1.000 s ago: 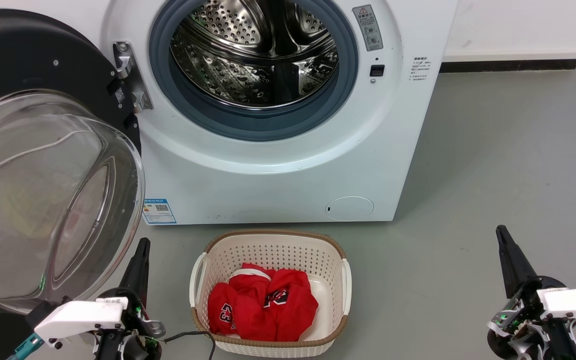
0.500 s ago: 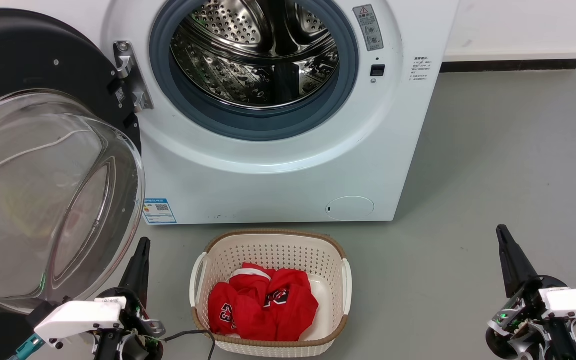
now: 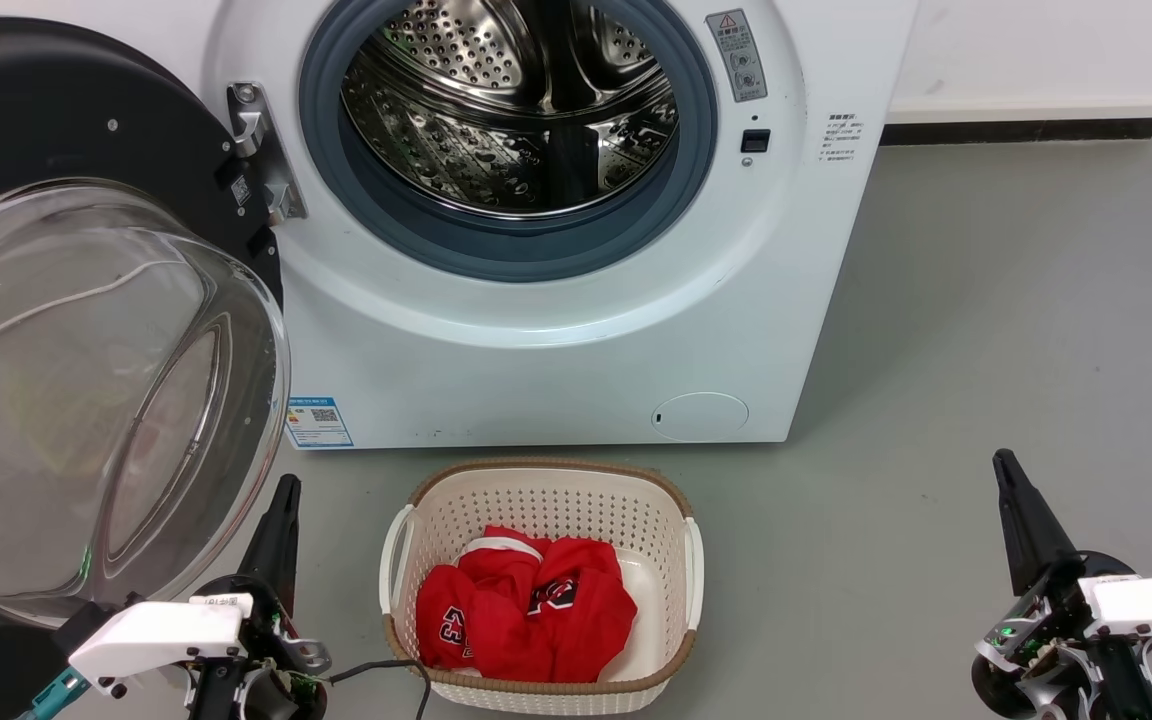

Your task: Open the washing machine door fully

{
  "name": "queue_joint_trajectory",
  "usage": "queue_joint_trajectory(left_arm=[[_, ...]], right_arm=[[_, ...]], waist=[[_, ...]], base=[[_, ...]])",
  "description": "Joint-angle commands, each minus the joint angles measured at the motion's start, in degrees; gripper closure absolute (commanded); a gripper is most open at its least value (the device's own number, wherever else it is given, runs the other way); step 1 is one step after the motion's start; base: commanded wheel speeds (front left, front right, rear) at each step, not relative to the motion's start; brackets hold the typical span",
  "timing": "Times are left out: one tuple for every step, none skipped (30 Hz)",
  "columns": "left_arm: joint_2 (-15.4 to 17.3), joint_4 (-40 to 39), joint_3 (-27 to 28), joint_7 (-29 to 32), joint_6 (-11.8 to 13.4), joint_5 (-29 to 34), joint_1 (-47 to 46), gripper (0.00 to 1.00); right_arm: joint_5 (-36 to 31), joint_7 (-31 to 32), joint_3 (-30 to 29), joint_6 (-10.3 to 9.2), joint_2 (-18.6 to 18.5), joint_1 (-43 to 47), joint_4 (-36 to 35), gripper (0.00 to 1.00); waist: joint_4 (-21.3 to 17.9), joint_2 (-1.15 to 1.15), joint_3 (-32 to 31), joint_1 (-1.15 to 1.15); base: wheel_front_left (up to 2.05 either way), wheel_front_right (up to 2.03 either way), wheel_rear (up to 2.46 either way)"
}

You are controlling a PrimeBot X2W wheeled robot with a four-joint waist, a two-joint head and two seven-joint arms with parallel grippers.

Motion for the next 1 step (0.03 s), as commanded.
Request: queue_joint_trajectory(left_arm=[[0.01, 0.05, 0.15, 0.19, -0.20, -0.11, -0.62, 1.00]], right_arm=[[-0.19, 0.26, -0.12, 0.00, 0.10, -0.79, 0.07, 1.00]], waist=[[0.00, 0.00, 0.00, 0.00]], base=[[0.00, 0.00, 0.00]])
